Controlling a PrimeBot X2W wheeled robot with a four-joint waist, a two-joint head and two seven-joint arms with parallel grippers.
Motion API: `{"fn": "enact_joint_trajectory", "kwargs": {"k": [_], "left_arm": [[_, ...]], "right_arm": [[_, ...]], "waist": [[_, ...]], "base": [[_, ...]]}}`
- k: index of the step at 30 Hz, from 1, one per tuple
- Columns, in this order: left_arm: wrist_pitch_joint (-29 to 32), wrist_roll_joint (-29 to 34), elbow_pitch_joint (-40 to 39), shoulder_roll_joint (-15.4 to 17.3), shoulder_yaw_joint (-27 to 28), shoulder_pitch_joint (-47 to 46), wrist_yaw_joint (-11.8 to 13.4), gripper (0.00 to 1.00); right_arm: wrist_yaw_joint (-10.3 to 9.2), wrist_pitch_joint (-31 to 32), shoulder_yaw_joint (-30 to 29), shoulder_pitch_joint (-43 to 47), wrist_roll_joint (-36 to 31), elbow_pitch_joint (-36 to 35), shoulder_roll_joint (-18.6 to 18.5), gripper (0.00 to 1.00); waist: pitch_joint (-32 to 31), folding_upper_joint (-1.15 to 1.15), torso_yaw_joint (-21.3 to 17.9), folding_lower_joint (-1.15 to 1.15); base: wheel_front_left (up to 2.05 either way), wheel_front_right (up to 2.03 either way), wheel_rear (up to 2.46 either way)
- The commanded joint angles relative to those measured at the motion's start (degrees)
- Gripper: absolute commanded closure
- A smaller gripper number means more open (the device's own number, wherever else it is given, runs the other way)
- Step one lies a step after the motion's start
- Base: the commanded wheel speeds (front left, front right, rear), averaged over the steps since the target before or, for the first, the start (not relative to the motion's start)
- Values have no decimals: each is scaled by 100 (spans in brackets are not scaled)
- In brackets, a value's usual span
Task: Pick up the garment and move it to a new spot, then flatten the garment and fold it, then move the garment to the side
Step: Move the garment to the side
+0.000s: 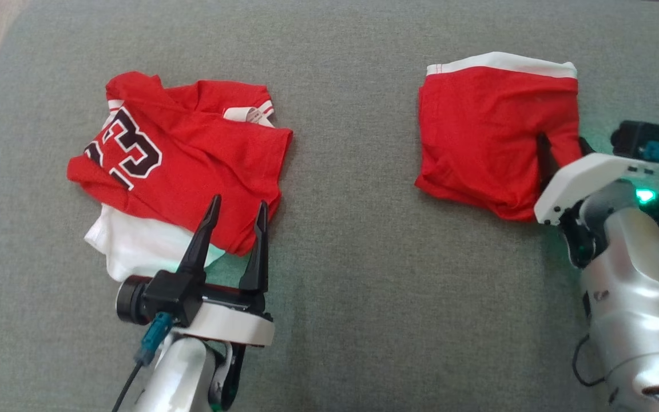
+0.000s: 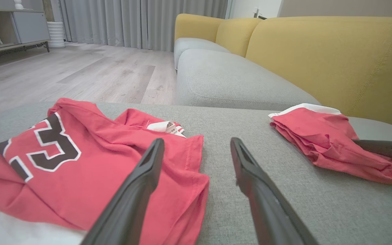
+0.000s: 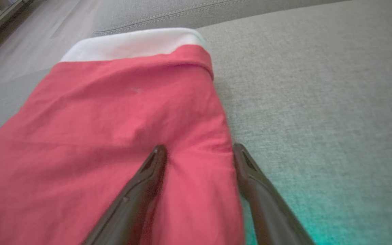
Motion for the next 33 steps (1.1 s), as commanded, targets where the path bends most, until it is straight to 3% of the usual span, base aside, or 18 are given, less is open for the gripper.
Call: {"fn": "enact_joint_trajectory", "kwargs": {"k": [1, 7, 12, 16, 21, 22, 25, 28, 33], "left_arm": [[-54, -36, -145, 43, 152, -205, 33, 0], [-54, 5, -92, 43, 225, -141, 59, 0], [-54, 18, -130, 43, 294, -53, 73, 0], [-54, 18, -197, 43, 351, -24, 85, 0], [-54, 37, -281, 43, 390, -90, 59, 0], [-54, 37, -281, 43, 390, -90, 59, 0], [-54, 49, -294, 43, 403, -151, 29, 0], [-54, 69, -299, 43, 438, -207, 9, 0], [-54, 103, -305, 43, 507, -276, -27, 0]], "right_arm": [[39, 96, 247, 9, -52, 78, 85, 100], [39, -67, 803, -95, -44, 275, -119, 100], [39, -120, 1418, -168, -35, 123, -608, 100], [39, 11, 2045, -159, -26, -124, -1295, 100], [39, 221, 2634, -93, -81, -338, -2432, 100], [39, 221, 2634, -93, -81, -338, -2432, 100], [39, 280, 2757, -36, -151, -311, -3061, 100], [39, 294, 2650, -32, -95, -221, -3450, 100], [39, 177, 2310, -92, -89, -90, -3734, 100]], "waist": [[-17, 0, -5, 0], [-206, 0, -140, 0], [-350, 0, -337, 0], [-325, 0, -457, 0], [-141, 0, -486, 0], [-141, 0, -486, 0], [-12, 0, -440, 0], [106, 0, -391, 0], [260, 0, -337, 0]], "base": [[0, 0, 0], [0, 0, 0], [0, 0, 0], [0, 0, 0], [0, 0, 0], [0, 0, 0], [0, 0, 0], [0, 0, 0], [0, 0, 0]]}}
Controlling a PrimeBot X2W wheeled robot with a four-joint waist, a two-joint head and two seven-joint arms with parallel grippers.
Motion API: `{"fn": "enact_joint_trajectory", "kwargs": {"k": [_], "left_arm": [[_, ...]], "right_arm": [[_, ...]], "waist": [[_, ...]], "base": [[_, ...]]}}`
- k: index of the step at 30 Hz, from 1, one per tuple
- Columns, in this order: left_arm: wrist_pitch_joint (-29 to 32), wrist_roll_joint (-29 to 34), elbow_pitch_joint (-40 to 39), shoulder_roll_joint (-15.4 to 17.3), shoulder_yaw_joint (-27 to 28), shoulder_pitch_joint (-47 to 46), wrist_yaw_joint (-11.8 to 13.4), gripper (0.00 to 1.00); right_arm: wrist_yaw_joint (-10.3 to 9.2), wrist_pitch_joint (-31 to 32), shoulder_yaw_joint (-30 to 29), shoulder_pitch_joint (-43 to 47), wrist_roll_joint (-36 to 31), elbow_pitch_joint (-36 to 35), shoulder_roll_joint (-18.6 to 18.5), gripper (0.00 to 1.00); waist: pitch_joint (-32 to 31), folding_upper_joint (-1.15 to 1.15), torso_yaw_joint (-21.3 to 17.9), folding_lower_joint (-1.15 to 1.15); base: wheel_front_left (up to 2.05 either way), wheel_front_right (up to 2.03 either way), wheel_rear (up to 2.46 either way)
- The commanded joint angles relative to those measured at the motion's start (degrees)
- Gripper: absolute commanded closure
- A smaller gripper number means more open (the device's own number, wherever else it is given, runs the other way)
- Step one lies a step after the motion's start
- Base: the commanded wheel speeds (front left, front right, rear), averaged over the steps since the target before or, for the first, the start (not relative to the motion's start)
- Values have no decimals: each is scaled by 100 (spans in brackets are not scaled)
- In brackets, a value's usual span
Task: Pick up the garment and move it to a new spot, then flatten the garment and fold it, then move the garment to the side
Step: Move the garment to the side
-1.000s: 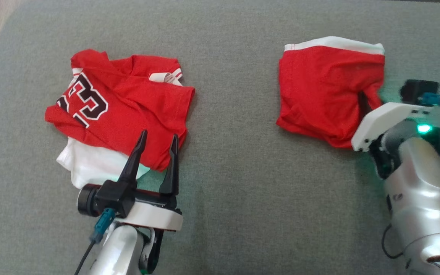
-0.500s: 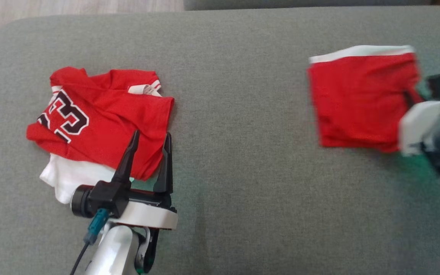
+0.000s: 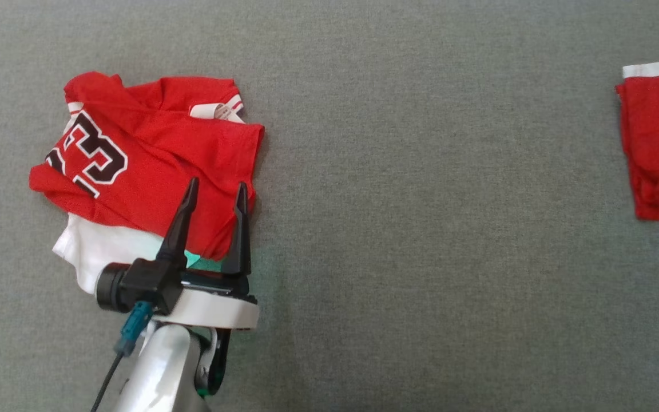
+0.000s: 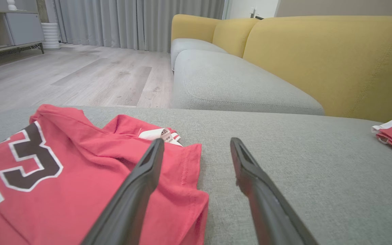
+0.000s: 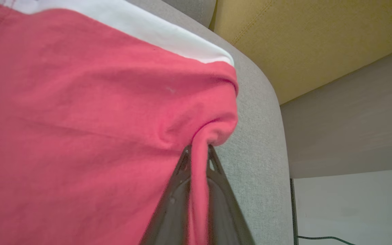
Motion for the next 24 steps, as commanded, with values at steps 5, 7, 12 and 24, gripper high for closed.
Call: {"fn": "enact_joint_trajectory", "kwargs": {"k": [5, 7, 12, 24], "left_arm": [[-54, 69, -168, 44, 251, -201, -55, 0], [-54, 69, -158, 44, 252, -222, -58, 0], [-54, 61, -148, 44, 232, -242, -41, 0], [-54, -27, -188, 44, 507, 33, 25, 0]], "right_arm": [[37, -214, -179, -47, -135, -26, -267, 100], [37, -241, -241, -81, -208, -19, -226, 100], [37, -310, -543, -150, -440, -17, -100, 0], [37, -491, -1239, 30, -560, -855, 876, 0]], "waist": [[105, 0, 29, 0], [115, 0, 31, 0], [85, 0, 14, 0], [-656, 0, -266, 0]], "base": [[0, 0, 0], [0, 0, 0], [0, 0, 0], [0, 0, 0]]}}
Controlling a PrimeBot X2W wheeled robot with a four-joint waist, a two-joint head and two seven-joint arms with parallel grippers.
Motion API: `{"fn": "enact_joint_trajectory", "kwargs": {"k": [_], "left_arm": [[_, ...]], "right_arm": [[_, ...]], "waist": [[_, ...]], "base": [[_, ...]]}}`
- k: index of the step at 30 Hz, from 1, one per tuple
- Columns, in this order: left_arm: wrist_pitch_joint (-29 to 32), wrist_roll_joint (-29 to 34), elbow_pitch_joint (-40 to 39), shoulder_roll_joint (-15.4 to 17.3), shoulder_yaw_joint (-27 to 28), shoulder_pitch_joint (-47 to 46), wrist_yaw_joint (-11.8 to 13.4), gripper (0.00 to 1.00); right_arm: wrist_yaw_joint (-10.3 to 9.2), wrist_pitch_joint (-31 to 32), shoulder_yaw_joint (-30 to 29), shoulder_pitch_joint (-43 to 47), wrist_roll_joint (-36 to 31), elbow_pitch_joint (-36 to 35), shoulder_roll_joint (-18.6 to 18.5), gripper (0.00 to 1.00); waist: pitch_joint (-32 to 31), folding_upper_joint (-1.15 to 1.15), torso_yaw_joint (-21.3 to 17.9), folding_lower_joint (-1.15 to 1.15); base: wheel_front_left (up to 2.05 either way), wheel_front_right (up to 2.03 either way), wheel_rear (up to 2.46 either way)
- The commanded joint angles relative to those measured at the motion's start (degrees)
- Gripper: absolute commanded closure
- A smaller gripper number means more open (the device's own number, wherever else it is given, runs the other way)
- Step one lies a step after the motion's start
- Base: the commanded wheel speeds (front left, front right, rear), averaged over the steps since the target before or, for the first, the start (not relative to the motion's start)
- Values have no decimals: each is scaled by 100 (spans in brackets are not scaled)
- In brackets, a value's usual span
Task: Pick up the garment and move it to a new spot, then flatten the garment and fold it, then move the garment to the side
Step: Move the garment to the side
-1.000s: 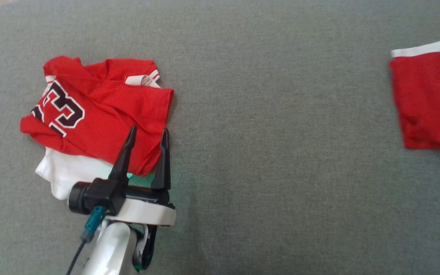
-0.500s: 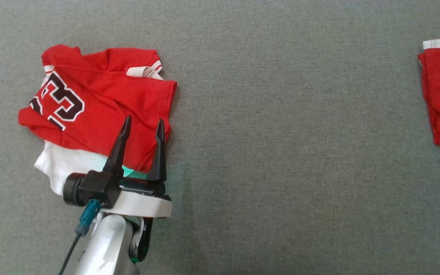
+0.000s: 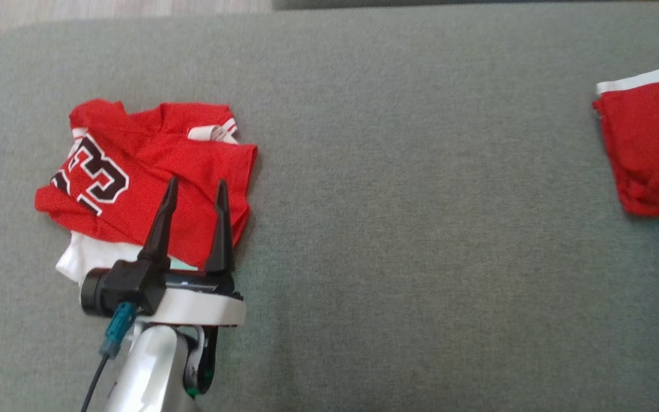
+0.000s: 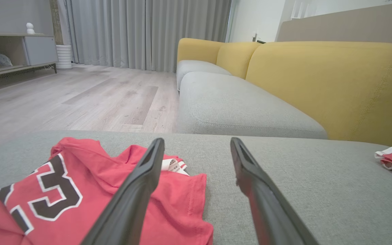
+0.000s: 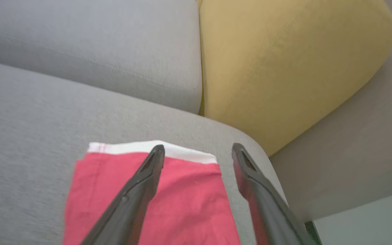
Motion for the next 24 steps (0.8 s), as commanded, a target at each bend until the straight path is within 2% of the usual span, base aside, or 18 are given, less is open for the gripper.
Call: {"fn": "enact_joint_trajectory", "kwargs": {"k": [1, 7, 8, 16, 20, 24], "left_arm": [[-54, 8, -162, 45, 245, 32, 13, 0], [-54, 52, -212, 45, 470, 195, 9, 0], [-54, 52, -212, 45, 470, 195, 9, 0], [-54, 131, -268, 45, 661, 431, -42, 0], [-54, 137, -275, 45, 624, 496, -50, 0], [-54, 149, -250, 45, 542, 562, -69, 0]], "right_arm": [[37, -90, 36, 129, 72, -373, 23, 0], [37, -374, -41, 436, 521, -1538, 866, 0], [37, -374, -41, 436, 521, -1538, 866, 0], [37, -867, -349, 1343, 566, -3340, 2431, 0], [37, -1118, -235, 1995, 623, -3788, 2660, 0], [37, -1412, -130, 2620, 973, -3718, 2685, 0]], "waist": [[-234, 0, -128, 1], [-606, 0, -258, 1], [-606, 0, -258, 1], [-821, 0, -340, 1], [-862, 0, -296, 1], [-930, 0, -219, 1]], "base": [[0, 0, 0], [0, 0, 0], [0, 0, 0], [0, 0, 0], [0, 0, 0], [0, 0, 0]]}}
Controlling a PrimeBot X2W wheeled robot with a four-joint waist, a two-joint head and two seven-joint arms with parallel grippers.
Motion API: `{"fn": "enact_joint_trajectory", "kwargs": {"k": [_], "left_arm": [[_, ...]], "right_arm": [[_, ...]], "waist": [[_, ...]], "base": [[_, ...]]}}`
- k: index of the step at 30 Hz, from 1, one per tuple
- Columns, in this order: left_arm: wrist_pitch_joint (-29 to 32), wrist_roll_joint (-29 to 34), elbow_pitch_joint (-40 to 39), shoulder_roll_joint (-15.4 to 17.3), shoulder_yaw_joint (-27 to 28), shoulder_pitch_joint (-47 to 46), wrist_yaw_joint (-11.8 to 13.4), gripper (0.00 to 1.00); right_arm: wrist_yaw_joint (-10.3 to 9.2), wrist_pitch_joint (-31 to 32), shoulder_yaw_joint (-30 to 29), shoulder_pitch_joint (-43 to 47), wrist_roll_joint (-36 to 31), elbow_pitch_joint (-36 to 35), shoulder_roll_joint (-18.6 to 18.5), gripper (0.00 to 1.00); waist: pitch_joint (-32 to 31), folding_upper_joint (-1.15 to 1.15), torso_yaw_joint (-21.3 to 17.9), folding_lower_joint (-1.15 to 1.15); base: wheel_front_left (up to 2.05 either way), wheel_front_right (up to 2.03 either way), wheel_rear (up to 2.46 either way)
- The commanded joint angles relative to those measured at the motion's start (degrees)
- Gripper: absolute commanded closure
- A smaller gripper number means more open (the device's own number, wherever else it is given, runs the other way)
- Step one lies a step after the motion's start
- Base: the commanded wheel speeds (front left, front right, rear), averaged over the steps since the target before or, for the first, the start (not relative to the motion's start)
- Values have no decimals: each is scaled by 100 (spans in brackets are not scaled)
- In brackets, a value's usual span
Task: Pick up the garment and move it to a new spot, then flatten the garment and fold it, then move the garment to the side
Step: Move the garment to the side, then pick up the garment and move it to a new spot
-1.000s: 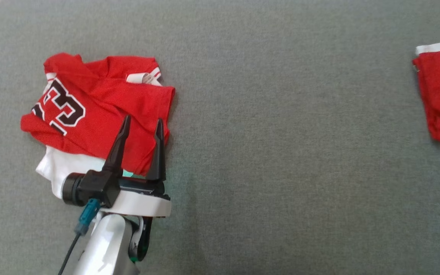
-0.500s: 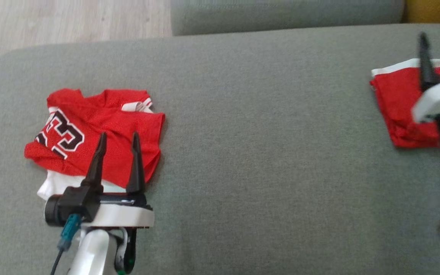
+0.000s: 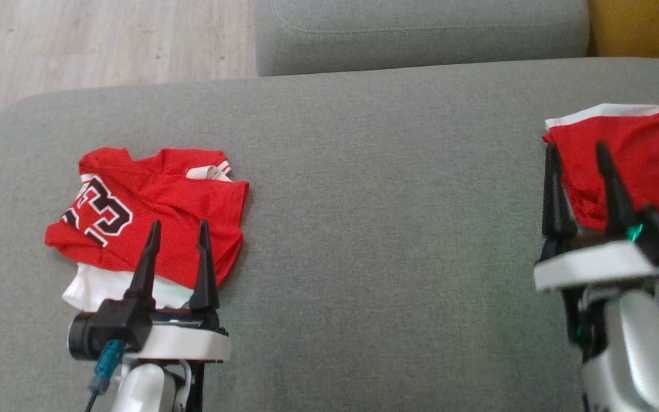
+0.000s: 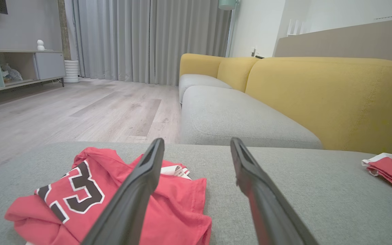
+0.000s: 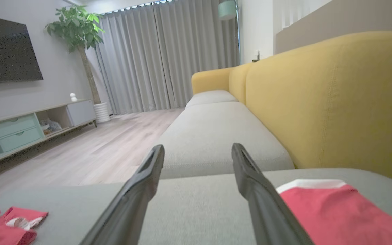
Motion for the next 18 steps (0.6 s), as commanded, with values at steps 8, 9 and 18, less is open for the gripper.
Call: {"fn": "enact_joint_trajectory", "kwargs": {"k": [8, 9, 18], "left_arm": [[-54, 12, -124, 45, 27, 121, 3, 0], [-54, 3, -108, 45, 13, 157, 11, 0], [-54, -65, -99, 45, -71, 283, 90, 0]], "right_arm": [[39, -455, 111, 909, -155, 40, 43, 0], [39, -460, 96, 972, -106, 1, 43, 0], [39, -466, 79, 1208, 60, -347, 44, 0]], "waist": [[-181, 0, 119, 0], [-192, 0, 115, 0], [-243, 0, 94, 0]], "base": [[0, 0, 0], [0, 0, 0], [0, 0, 0]]}}
